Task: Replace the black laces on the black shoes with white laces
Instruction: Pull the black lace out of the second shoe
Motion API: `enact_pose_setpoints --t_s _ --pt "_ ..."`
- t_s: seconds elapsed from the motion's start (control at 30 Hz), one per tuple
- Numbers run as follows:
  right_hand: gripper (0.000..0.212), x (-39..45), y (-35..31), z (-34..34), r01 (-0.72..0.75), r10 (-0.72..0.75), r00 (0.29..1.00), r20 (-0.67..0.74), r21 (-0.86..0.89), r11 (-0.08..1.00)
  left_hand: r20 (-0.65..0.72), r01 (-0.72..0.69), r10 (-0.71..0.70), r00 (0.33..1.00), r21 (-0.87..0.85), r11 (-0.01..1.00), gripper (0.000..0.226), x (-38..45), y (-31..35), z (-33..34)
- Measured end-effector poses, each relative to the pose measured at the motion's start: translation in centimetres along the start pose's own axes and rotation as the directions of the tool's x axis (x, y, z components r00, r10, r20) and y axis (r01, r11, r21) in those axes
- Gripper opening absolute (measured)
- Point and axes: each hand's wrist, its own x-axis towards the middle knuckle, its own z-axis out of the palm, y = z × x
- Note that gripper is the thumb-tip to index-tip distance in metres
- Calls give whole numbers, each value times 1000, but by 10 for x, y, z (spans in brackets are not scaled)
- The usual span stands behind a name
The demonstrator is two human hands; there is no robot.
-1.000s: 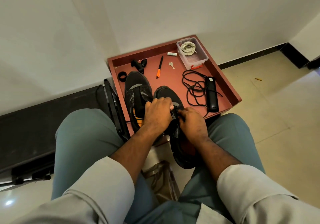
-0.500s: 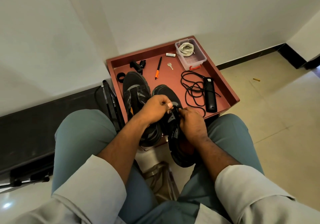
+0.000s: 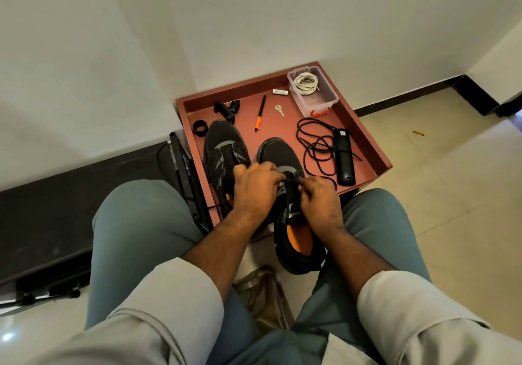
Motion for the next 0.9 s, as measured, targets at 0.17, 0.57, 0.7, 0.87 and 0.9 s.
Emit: enact_pose_setpoints --t_s 0.17,0.57,0.7,0.87,0.9 --pt "23 4 -1 2 13 -11 999 35 -58 998 13 221 -256 967 -545 809 7 3 -1 -1" --pt "33 4 -1 2 34 -31 999 34 -104 994 288 378 -246 925 -647 662 19 21 -9 -36" --pt "32 7 4 -1 -3 2 1000 -7 -42 999 130 258 -223 966 -503 825 24 17 -17 -37" --pt "31 5 -1 -5 19 -20 997 -71 -12 1000 40 312 -330 943 -450 836 54 2 -10 -29" --pt "31 5 -2 -6 16 -17 997 -79 -10 1000 10 326 -357 934 -436 839 43 0 -9 -26"
